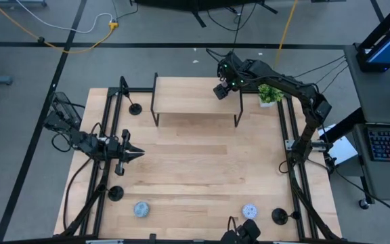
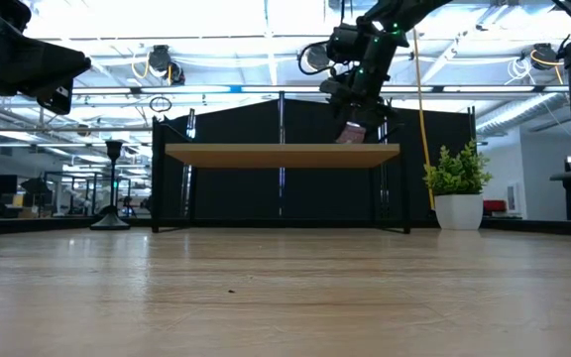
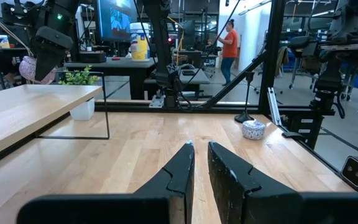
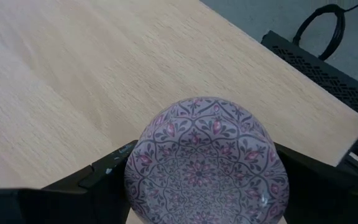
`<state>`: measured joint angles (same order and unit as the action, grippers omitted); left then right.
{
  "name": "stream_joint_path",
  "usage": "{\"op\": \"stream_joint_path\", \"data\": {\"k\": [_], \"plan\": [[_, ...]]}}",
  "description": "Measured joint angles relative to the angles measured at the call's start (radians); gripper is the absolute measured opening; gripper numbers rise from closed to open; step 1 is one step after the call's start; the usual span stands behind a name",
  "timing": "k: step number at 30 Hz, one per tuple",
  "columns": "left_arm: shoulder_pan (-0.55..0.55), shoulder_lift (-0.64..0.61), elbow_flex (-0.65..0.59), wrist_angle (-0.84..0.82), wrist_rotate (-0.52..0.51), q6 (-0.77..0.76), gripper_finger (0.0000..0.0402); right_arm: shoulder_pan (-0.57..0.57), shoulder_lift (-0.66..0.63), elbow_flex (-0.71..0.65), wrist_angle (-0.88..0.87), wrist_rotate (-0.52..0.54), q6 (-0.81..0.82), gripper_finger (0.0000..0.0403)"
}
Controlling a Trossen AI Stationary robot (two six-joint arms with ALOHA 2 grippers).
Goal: Pick & Place candle stick holders
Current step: Put the purple scented candle on the shelf
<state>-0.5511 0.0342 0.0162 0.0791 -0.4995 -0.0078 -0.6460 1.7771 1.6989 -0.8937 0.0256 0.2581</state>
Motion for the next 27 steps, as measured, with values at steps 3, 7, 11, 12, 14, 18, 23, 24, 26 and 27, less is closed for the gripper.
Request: {"op": "stream_joint_path", "data": {"k": [3, 7, 11, 12, 14, 18, 23, 24, 26, 27], "plan": [[0.000, 0.000, 0.000, 0.000, 0.000, 0.000, 0.0051, 0.002, 0.023, 0.000, -0.010, 0.000, -0.016, 0.0309], [0.000, 0.000, 0.000, 0.000, 0.000, 0.000, 0.0051, 0.007, 0.030, -0.001, 0.014, 0.002, -0.017, 0.0309], [0.000, 0.000, 0.000, 0.001, 0.000, 0.000, 0.0051, 0.009, 0.037, 0.000, 0.026, 0.004, -0.017, 0.0309], [0.000, 0.000, 0.000, 0.000, 0.000, 0.000, 0.0051, 0.010, 0.036, 0.000, 0.027, 0.004, -0.017, 0.0309], [0.000, 0.000, 0.000, 0.001, 0.000, 0.000, 0.0051, 0.010, 0.034, 0.000, 0.026, 0.006, -0.017, 0.0309], [0.000, 0.000, 0.000, 0.000, 0.000, 0.005, 0.0051, 0.009, 0.035, 0.000, 0.021, 0.055, -0.021, 0.0309], [0.000, 0.000, 0.000, 0.000, 0.000, 0.006, 0.0051, 0.005, 0.035, 0.000, 0.021, 0.057, -0.024, 0.0309], [0.000, 0.000, 0.000, 0.000, 0.000, 0.006, 0.0051, 0.005, 0.035, 0.000, 0.021, 0.057, -0.024, 0.0309], [0.000, 0.000, 0.000, 0.000, 0.000, 0.006, 0.0051, 0.005, 0.035, 0.000, 0.021, 0.057, -0.026, 0.0309], [0.000, 0.000, 0.000, 0.000, 0.000, 0.006, 0.0051, 0.005, 0.035, 0.000, 0.021, 0.057, -0.028, 0.0309]]}}
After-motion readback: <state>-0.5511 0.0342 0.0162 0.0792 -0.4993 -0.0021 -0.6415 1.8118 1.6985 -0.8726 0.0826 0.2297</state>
